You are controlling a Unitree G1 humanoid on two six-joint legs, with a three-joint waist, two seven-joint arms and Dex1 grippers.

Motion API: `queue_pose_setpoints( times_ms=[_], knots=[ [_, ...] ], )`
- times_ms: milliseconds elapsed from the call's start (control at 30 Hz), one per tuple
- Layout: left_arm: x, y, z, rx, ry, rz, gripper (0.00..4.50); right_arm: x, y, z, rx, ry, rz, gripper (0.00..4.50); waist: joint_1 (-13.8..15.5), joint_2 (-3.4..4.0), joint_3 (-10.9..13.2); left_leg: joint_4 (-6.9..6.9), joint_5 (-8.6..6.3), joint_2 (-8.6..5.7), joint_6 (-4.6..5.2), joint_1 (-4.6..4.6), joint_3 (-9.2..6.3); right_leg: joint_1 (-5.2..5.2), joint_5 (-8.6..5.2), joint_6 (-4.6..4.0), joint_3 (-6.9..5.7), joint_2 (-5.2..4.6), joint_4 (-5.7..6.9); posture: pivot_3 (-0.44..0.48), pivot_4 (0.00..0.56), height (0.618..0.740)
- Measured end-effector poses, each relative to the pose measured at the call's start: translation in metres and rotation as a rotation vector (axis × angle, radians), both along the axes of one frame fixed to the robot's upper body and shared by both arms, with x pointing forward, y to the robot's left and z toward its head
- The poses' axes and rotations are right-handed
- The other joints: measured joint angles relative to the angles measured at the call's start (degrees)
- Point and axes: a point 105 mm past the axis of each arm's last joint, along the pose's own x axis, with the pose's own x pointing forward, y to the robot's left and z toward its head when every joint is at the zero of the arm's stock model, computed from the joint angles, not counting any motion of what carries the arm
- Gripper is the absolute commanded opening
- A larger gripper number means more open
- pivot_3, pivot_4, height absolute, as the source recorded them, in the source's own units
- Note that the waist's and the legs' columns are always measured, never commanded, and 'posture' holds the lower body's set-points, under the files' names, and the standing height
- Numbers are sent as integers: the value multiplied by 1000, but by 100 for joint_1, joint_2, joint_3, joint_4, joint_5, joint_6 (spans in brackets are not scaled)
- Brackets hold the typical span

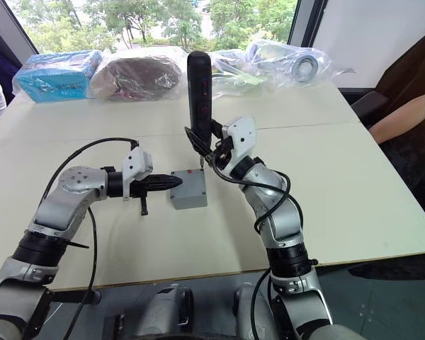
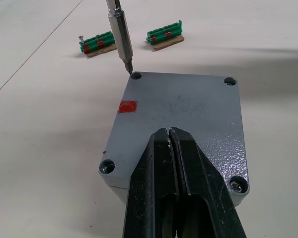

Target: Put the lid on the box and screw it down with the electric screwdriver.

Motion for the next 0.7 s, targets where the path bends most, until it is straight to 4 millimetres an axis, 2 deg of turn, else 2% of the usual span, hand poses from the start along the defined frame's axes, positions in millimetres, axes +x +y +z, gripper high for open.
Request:
queue_pose_setpoints(
  times_ms=[433,700],
  knots=[
    [0,0,-1,11,-2,-10,0,-2,2,-5,-25,3,23,1737,0,0,0,0,0,0,0,3,0,4,0,0,0,0,0,0,150,740],
    [0,-1,-1,13,0,-12,0,-5,5,-9,-98,-45,26,1737,3,-1,-2,0,0,0,0,15,0,14,0,0,0,0,-1,0,150,740]
  ],
)
